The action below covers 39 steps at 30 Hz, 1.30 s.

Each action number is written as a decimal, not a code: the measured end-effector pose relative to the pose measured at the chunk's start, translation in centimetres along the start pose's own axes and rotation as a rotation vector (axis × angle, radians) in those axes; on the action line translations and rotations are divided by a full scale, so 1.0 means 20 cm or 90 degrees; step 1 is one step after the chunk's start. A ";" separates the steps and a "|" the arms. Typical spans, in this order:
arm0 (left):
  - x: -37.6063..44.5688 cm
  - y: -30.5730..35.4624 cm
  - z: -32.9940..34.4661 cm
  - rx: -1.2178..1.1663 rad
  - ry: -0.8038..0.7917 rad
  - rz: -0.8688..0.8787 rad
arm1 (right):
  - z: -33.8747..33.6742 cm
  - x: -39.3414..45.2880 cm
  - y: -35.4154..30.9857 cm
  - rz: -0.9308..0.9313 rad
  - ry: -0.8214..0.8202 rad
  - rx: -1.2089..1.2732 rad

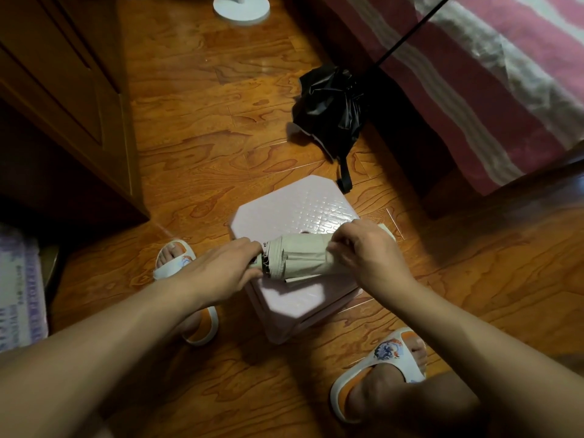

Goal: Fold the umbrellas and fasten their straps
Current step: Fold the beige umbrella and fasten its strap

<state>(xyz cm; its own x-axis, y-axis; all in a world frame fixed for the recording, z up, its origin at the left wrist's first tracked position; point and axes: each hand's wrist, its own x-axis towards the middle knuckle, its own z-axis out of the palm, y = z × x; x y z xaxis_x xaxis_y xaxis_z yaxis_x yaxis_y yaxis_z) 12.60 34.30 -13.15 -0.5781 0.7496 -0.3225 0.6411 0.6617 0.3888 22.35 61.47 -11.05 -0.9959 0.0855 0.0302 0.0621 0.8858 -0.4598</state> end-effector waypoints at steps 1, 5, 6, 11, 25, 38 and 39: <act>0.00 0.00 0.00 0.006 0.004 0.007 | 0.00 0.01 0.00 0.016 0.002 -0.021; 0.00 -0.01 0.00 0.005 -0.017 -0.013 | 0.02 0.04 -0.01 -0.001 -0.022 -0.087; 0.01 -0.01 0.00 -0.002 -0.023 -0.017 | 0.02 0.05 0.00 0.011 -0.028 -0.079; 0.04 0.00 -0.03 -0.026 -0.058 -0.048 | -0.09 0.13 0.02 0.093 -0.045 0.157; 0.04 0.04 -0.08 0.090 -0.074 -0.081 | -0.09 0.14 -0.04 0.047 -0.138 0.007; 0.07 0.31 -0.16 0.267 0.116 -0.169 | -0.38 -0.09 0.29 0.315 -0.064 0.254; 0.08 0.39 -0.15 0.270 0.149 -0.136 | -0.35 -0.10 0.27 0.287 -0.115 0.265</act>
<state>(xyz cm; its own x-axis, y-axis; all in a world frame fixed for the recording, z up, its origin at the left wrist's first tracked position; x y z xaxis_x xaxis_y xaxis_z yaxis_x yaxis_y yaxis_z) 15.22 40.49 -8.13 -0.7845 0.6051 -0.1355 0.6164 0.7848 -0.0641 25.20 69.29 -7.37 -0.8761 0.2979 -0.3792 0.4821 0.5265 -0.7003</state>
